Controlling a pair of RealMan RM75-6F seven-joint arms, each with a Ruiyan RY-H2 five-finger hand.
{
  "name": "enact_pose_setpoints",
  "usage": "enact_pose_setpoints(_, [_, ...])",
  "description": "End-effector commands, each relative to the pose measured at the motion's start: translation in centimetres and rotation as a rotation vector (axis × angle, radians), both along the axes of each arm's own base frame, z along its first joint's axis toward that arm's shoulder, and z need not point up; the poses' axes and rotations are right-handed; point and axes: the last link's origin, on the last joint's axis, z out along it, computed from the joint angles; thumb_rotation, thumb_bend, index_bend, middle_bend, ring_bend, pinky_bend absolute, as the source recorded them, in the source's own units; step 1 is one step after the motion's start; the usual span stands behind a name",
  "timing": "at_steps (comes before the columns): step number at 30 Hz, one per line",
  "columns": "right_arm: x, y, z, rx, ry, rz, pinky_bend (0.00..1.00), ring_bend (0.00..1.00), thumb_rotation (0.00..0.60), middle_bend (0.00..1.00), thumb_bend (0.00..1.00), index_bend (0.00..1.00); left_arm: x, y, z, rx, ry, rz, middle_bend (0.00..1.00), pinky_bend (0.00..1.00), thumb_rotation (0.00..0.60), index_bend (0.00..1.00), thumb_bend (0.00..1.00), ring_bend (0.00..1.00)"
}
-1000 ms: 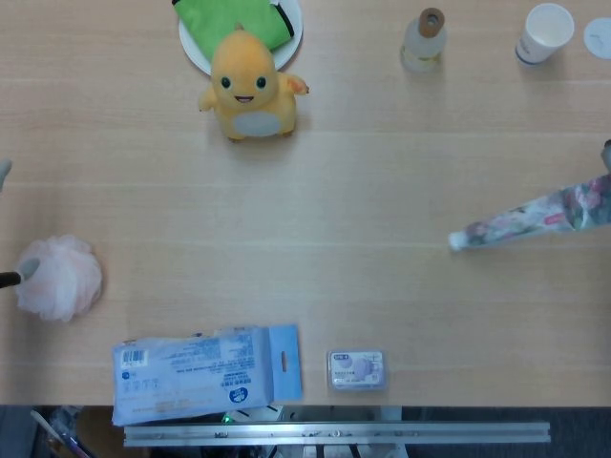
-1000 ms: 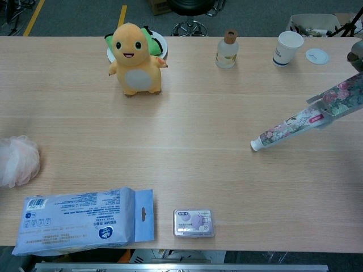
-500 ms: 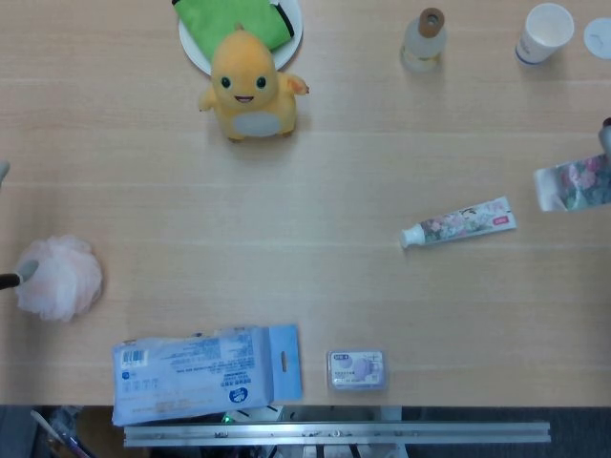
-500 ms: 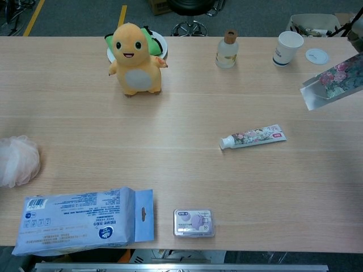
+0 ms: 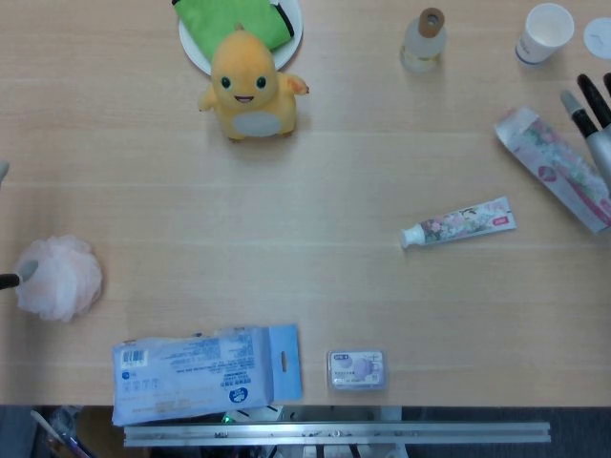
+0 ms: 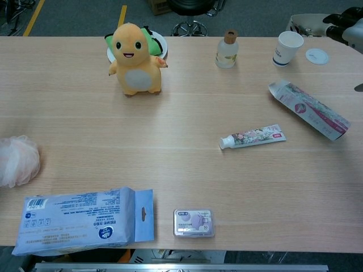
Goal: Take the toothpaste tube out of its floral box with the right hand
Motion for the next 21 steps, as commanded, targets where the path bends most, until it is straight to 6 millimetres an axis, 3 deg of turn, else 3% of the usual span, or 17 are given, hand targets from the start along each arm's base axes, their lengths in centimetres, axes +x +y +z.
enact_pose_setpoints(1, [0.0, -0.1, -0.2, -0.022, -0.103, 0.072, 0.27, 0.0, 0.6, 0.0, 0.0, 0.0, 0.0, 0.0, 0.0, 0.003, -0.003, -0.002, 0.0, 0.22, 0.6, 0.0, 0.0, 0.0])
enact_pose_setpoints(8, [-2.1, 1.1, -0.8, -0.087, -0.321, 0.228, 0.27, 0.0, 0.6, 0.03, 0.0, 0.0, 0.5, 0.3, 0.1, 0.042, -0.027, -0.031, 0.0, 0.22, 0.6, 0.0, 0.0, 0.0])
enact_pose_setpoints(21, [-6.3, 5.6, -0.6, -0.193, -0.54, 0.235, 0.27, 0.04, 0.6, 0.12, 0.0, 0.02, 2.2, 1.1, -0.1, 0.062, -0.07, -0.089, 0.0, 0.22, 0.6, 0.01, 0.0, 0.0])
